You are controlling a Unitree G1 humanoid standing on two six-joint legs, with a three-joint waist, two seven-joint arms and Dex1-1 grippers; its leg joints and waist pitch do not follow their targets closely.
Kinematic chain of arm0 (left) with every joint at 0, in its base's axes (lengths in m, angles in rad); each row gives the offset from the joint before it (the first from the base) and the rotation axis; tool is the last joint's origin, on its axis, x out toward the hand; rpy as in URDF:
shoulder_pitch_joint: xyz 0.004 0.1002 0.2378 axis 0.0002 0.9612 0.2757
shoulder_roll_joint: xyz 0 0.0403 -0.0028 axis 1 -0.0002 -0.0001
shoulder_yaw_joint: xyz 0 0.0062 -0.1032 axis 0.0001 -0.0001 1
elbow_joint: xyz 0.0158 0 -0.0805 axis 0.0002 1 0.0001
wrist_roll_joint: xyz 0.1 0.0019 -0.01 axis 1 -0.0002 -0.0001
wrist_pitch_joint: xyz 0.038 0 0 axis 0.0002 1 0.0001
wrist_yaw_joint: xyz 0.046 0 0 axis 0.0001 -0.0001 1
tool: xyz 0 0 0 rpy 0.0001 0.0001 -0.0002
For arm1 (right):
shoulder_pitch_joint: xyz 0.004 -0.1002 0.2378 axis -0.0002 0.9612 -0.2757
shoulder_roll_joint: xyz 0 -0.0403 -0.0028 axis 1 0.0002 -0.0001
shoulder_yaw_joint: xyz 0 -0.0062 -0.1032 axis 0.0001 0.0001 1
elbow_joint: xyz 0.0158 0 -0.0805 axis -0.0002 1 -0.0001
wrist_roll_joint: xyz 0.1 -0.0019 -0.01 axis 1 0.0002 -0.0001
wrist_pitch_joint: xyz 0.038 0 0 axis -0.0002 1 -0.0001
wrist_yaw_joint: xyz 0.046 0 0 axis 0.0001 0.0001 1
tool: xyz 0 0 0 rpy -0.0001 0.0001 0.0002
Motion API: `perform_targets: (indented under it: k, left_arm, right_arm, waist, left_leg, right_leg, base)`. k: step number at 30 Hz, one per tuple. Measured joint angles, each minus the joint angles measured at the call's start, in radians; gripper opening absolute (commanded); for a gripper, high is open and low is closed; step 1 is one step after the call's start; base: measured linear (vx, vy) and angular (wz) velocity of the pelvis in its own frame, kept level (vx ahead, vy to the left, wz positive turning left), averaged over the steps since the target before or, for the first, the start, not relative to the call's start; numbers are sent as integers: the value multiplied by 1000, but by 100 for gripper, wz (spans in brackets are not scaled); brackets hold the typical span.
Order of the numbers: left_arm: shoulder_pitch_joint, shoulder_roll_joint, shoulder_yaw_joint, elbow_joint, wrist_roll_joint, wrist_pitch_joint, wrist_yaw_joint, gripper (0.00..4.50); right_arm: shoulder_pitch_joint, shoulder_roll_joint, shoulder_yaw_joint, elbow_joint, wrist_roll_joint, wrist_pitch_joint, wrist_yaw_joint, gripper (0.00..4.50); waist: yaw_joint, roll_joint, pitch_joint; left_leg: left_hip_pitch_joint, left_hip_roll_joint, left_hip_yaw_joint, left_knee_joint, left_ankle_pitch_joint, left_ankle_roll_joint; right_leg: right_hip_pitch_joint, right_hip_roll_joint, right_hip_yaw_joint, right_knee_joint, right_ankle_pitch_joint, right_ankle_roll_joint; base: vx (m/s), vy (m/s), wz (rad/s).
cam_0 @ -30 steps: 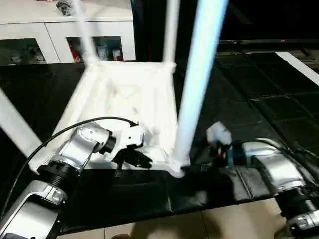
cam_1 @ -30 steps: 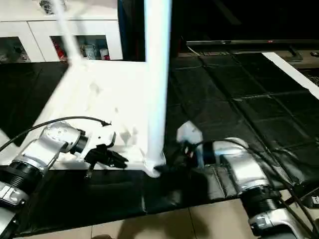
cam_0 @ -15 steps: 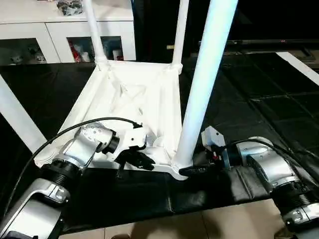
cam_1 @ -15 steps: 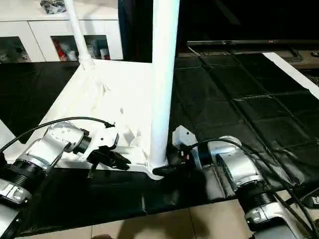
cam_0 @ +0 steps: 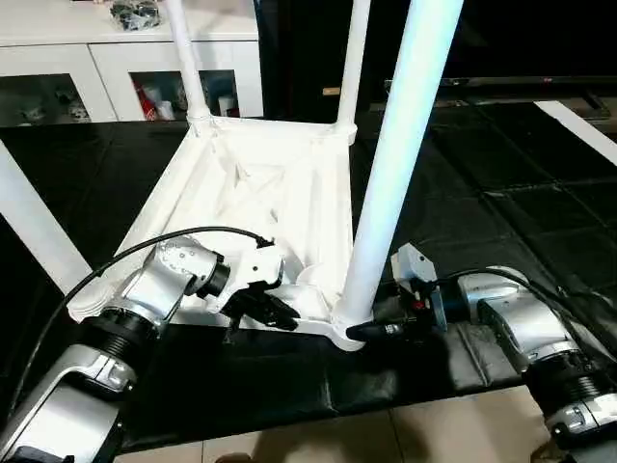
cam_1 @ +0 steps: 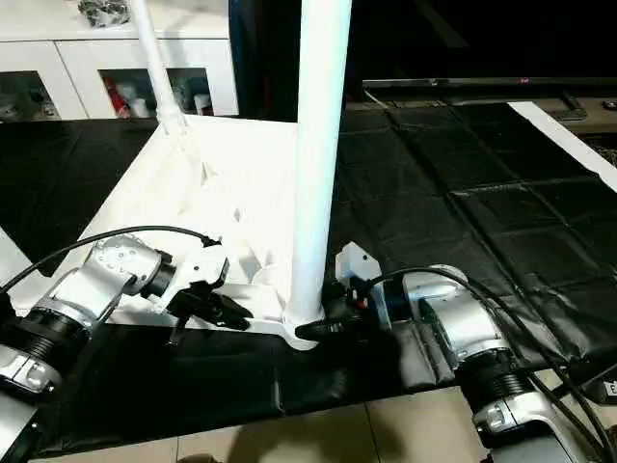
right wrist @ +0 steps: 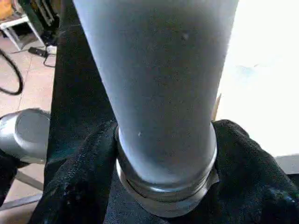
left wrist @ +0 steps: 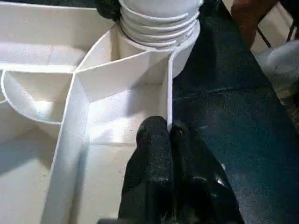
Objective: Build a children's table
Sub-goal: Rotate leg to tighten
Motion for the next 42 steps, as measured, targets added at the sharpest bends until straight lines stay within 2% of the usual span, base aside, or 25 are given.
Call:
perform_targets:
  k: [2,4,8,11,13,14,19,20,21,24,25,29,32,37,39,42]
  left_arm:
    - [0,-14,10,-1,-4,47,34,0]
    - [0,-25,29,-6,-8,106,77,0]
    - [0,-67,75,-11,-7,215,210,0]
    - [0,-130,128,-14,0,293,363,0]
    - [0,-183,156,-22,6,336,465,0]
    - [0,-198,160,-26,6,346,495,0]
    - [0,-236,183,-41,8,379,590,0]
    - [0,-237,183,-45,11,382,591,0]
    - [0,-237,179,-51,17,382,590,0]
    - [4,-228,166,-65,27,377,582,0]
    - [9,-219,161,-72,27,370,572,0]
    - [12,-187,146,-78,26,351,524,0]
    - [15,-133,123,-78,21,296,431,0]
    - [30,-46,114,-78,-6,207,267,0]
    - [30,-33,107,-78,-13,187,223,0]
    - [30,-2,74,-72,-18,137,127,0]
  right_arm:
    - [21,9,-24,-15,4,17,-46,274]
    - [30,37,-46,-16,3,30,-115,274]
    - [37,131,-113,7,-15,45,-324,274]
    - [-10,232,-167,74,-54,42,-535,274]
    - [-53,278,-188,118,-87,42,-660,274]
    - [-68,287,-192,133,-95,43,-694,274]
    - [-119,323,-198,184,-124,39,-794,274]
    - [-119,323,-198,184,-126,38,-794,330]
    - [-119,323,-198,183,-127,36,-793,344]
    - [-112,323,-198,174,-130,33,-775,348]
    - [-106,323,-198,173,-130,26,-763,379]
    - [-83,309,-194,148,-119,19,-698,408]
    - [-44,253,-172,110,-87,-7,-577,437]
    - [-22,160,-139,49,-44,-33,-356,447]
    - [-23,146,-129,28,-31,-36,-303,447]
    - [-24,52,-85,-8,-18,-22,-144,447]
  waist:
    - [-2,0,0]
    - [-14,0,0]
    - [-50,1,0]
    - [-86,2,1]
    - [-100,3,1]
    - [-101,3,1]
    - [-95,3,1]
    - [-94,3,1]
    - [-93,3,1]
    - [-94,3,1]
    - [-95,3,1]
    - [-92,3,1]
    - [-84,5,2]
    - [-59,8,4]
    - [-40,8,4]
    - [-17,7,4]
  left_leg:
    - [1,0,0,0,0,0]
    - [2,0,0,1,0,0]
    - [1,0,0,0,1,-1]
    - [2,0,-1,0,1,-2]
    - [2,0,-1,0,1,-2]
    - [2,0,-1,-1,1,-2]
    - [0,0,-1,-5,0,-2]
    - [0,0,-1,-5,-1,-1]
    - [-1,0,-1,-5,-1,0]
    - [-1,0,-1,-4,-1,0]
    - [-1,0,-1,-4,-1,0]
    - [-1,0,-1,-4,-2,-1]
    - [0,0,-1,-4,-1,-1]
    - [-3,0,-1,-3,0,2]
    - [-3,0,-1,-2,0,2]
    - [-3,0,1,0,-1,1]
  right_leg:
    - [0,0,1,0,0,0]
    - [0,0,0,1,0,0]
    - [0,1,0,2,0,3]
    - [-1,1,-1,1,1,3]
    - [-2,1,-1,1,1,3]
    - [-2,1,-1,1,1,3]
    - [-3,2,-1,0,2,-1]
    - [-3,2,-1,-1,1,-1]
    - [-3,2,-1,-1,1,-2]
    - [-4,2,-1,-2,1,-2]
    - [-4,2,-1,-2,1,-2]
    - [-4,2,-1,-1,1,-2]
    - [-5,2,-1,-2,1,-2]
    - [-8,2,-1,0,2,-2]
    - [-8,1,-1,0,2,-2]
    - [-6,0,0,0,1,-2]
  base:
    - [0,0,0]
    - [0,0,0]
    - [0,0,0]
    - [0,0,0]
    - [0,0,0]
    - [0,0,0]
    - [0,0,0]
    - [0,0,0]
    - [0,0,0]
    - [0,0,0]
    - [0,0,0]
    - [0,0,0]
    - [0,0,0]
    - [0,0,0]
    - [0,0,0]
    - [0,0,0]
